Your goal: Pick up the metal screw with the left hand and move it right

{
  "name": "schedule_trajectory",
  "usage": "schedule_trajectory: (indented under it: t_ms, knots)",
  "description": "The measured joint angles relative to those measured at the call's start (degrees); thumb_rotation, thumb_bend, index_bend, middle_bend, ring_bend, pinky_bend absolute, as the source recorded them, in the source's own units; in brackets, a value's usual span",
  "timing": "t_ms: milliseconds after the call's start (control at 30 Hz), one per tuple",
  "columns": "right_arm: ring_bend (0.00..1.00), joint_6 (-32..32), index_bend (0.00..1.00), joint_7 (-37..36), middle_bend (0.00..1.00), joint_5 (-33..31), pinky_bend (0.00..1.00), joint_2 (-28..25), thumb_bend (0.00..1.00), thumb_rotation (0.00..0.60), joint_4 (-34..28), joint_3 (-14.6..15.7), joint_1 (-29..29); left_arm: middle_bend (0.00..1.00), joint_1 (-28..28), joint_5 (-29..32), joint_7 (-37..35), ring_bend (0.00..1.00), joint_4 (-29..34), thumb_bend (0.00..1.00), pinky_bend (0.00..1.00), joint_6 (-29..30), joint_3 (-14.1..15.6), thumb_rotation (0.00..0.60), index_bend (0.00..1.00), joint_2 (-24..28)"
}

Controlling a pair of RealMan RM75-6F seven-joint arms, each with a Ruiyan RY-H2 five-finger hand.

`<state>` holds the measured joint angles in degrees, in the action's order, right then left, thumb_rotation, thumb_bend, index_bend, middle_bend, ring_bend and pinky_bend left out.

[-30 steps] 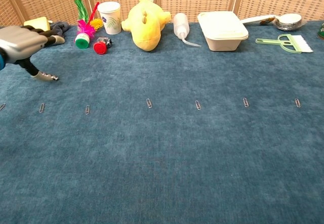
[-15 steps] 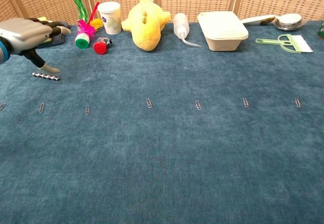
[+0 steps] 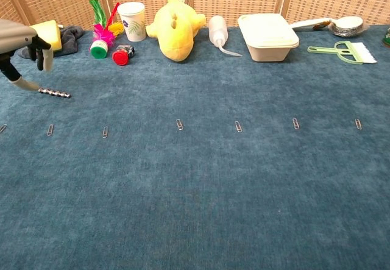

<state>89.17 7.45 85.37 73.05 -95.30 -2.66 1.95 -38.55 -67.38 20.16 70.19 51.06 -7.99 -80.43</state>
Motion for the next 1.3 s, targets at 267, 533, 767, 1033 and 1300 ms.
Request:
schedule_trajectory:
  t_ms: [267,533,767,1033,1300]
  knots:
    - [0.05,0.27,0.01,0.17,0.05,-0.06,0.13,-0.21,0.44,0.600,-0.16,-0.16,0.06,0.62,-0.93,-1.36,0.84,0.55,-4.08,0.36,0.61,-0.13,0.83,0.600,0.59,-2.18]
    - [0.06,0.20,0.01,0.22,0.05,-0.49,0.13,-0.23,0.44,0.600,-0.09,-0.17,0.21,0.81,-2.27,-5.62,0.16,0.72,-8.50,0.36,0.70,1.78,1.27,0.600,0.64,-4.52]
    - [0.07,0.11,0.01,0.37,0.05,-0.69,0.13,-0.15,0.44,0.600,-0.03,-0.27,0.17,0.75,-3.64,-8.05,0.24,0.67,-12.42,0.54,0.70,1.40,2.23,0.521,0.65,-6.46]
    - [0.07,0.01,0.01,0.48,0.05,-0.83,0.13,0.02,0.44,0.600,-0.01,-0.37,0.10,0.72,-4.31,-5.75,0.48,0.66,-11.83,0.63,0.70,-3.15,2.55,0.329,0.59,-5.85]
    - [0.08,-0.27,0.01,0.83,0.05,-0.78,0.13,0.04,0.44,0.600,-0.17,-0.45,-0.17,0.71,-4.28,-4.47,0.81,0.65,-11.24,0.62,0.70,-4.41,2.61,0.246,0.56,-5.38]
